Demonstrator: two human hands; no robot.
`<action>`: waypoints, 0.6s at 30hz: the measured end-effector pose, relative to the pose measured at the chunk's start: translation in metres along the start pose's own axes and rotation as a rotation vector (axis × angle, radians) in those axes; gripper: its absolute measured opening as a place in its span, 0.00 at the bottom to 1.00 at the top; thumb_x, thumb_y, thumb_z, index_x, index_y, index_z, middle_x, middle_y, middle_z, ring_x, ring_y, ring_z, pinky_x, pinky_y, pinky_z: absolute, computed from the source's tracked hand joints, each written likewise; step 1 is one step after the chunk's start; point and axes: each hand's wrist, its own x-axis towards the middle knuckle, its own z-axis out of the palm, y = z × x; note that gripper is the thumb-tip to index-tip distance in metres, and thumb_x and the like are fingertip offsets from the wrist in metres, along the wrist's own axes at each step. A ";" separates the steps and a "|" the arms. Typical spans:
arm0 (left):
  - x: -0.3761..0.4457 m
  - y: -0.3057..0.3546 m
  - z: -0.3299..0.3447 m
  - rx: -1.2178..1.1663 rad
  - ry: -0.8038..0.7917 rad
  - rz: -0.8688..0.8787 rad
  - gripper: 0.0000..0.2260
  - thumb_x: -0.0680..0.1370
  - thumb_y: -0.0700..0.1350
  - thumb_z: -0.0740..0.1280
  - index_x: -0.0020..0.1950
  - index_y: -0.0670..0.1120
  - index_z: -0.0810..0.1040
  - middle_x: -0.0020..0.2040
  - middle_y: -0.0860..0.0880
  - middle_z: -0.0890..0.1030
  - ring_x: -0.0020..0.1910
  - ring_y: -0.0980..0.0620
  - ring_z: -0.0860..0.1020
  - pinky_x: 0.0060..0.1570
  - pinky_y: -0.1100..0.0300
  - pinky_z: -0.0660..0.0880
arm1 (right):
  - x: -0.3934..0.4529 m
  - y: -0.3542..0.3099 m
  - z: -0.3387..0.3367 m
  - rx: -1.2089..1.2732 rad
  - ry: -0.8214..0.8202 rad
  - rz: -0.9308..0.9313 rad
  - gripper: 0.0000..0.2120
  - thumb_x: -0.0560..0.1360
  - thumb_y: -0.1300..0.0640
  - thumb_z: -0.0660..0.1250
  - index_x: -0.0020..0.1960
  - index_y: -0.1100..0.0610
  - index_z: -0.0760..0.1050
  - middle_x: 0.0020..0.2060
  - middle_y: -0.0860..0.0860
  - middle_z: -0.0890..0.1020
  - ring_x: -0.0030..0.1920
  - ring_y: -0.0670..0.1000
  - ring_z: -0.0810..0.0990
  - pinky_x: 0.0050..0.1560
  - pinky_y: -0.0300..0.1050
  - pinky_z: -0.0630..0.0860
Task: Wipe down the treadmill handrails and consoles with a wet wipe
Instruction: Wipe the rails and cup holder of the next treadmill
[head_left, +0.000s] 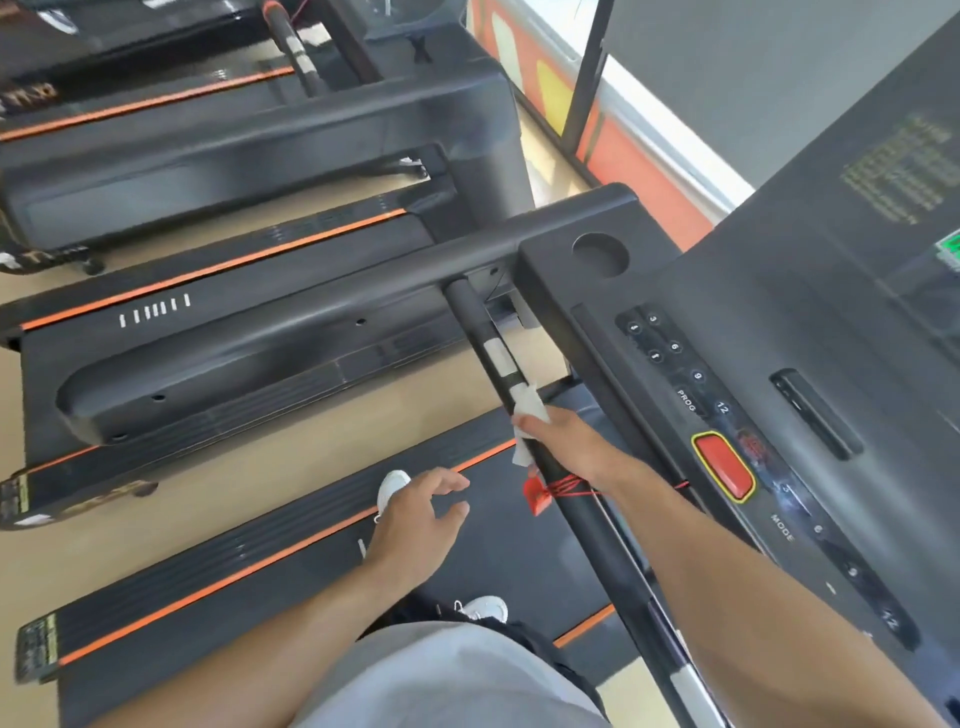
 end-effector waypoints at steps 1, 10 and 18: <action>0.001 0.000 0.003 -0.013 -0.019 0.010 0.09 0.78 0.43 0.71 0.54 0.57 0.80 0.53 0.64 0.81 0.56 0.70 0.75 0.57 0.68 0.70 | -0.006 0.008 -0.003 0.119 -0.071 0.031 0.16 0.79 0.48 0.68 0.48 0.62 0.73 0.34 0.61 0.82 0.34 0.61 0.82 0.42 0.54 0.79; 0.021 0.009 0.014 0.023 -0.099 0.014 0.08 0.79 0.45 0.70 0.55 0.57 0.81 0.49 0.68 0.76 0.52 0.65 0.77 0.61 0.59 0.75 | -0.042 0.007 0.034 -1.007 0.346 0.131 0.19 0.75 0.51 0.70 0.53 0.57 0.62 0.44 0.51 0.78 0.45 0.56 0.81 0.43 0.47 0.72; 0.063 0.009 0.003 -0.030 -0.103 -0.044 0.07 0.79 0.45 0.69 0.54 0.57 0.81 0.51 0.67 0.78 0.57 0.66 0.76 0.62 0.59 0.74 | 0.026 -0.037 0.054 -1.393 0.521 0.008 0.18 0.78 0.59 0.64 0.65 0.63 0.64 0.52 0.53 0.79 0.52 0.52 0.82 0.51 0.43 0.73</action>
